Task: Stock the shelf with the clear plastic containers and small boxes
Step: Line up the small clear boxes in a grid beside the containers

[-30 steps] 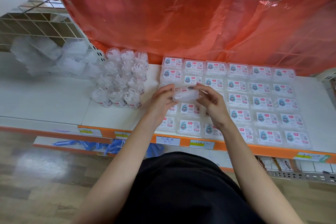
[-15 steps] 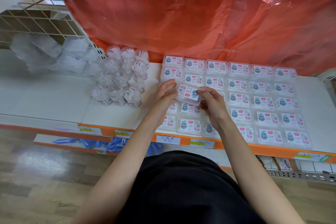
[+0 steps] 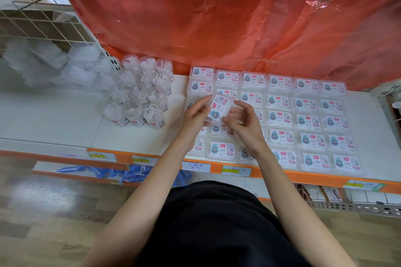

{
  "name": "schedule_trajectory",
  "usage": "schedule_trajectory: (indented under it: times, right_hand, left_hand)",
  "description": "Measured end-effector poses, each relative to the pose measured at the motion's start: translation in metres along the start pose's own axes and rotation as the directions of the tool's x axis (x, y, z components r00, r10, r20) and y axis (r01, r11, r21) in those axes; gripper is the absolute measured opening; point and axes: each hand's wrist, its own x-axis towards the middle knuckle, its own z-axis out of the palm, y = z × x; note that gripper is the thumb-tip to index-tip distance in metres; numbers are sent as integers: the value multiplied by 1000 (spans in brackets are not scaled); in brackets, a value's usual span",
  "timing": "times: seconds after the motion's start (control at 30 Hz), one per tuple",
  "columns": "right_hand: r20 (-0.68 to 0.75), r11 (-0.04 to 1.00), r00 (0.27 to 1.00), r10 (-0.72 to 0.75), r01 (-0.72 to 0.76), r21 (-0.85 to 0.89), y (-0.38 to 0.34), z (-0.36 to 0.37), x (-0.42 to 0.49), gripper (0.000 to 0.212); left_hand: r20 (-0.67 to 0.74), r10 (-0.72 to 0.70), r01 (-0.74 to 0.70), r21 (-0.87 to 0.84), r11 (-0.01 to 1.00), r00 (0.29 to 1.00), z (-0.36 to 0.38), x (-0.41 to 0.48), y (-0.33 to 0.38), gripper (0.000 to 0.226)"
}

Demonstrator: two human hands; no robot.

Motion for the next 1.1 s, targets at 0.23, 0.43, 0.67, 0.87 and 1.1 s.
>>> schedule_trajectory:
  times: [0.23,0.43,0.67,0.87,1.1]
  right_hand:
    - [209,859,952,-223,293,-420,-8,-18,9,56]
    - [266,784,943,-199,317,-534,-4,-14,14,42]
    - [-5,787,967,-254,204,-582,9,-22,36,43]
    - [-79,760,952,-295,184,-623,15,-13,60,45]
    - [-44,667,960,-276,158,-728,18,-8,78,36]
  left_hand:
    - [7,-37,37,44,998,999,-5,4,0,30]
    - [54,29,-43,280,959,998,-6,8,-8,22]
    - [64,427,-245,891,383,902,-24,14,-37,30]
    - [100,370,-227,921,317,924,-19,7,-51,43]
    - [94,376,-213,932,292,922,-17,6,-52,49]
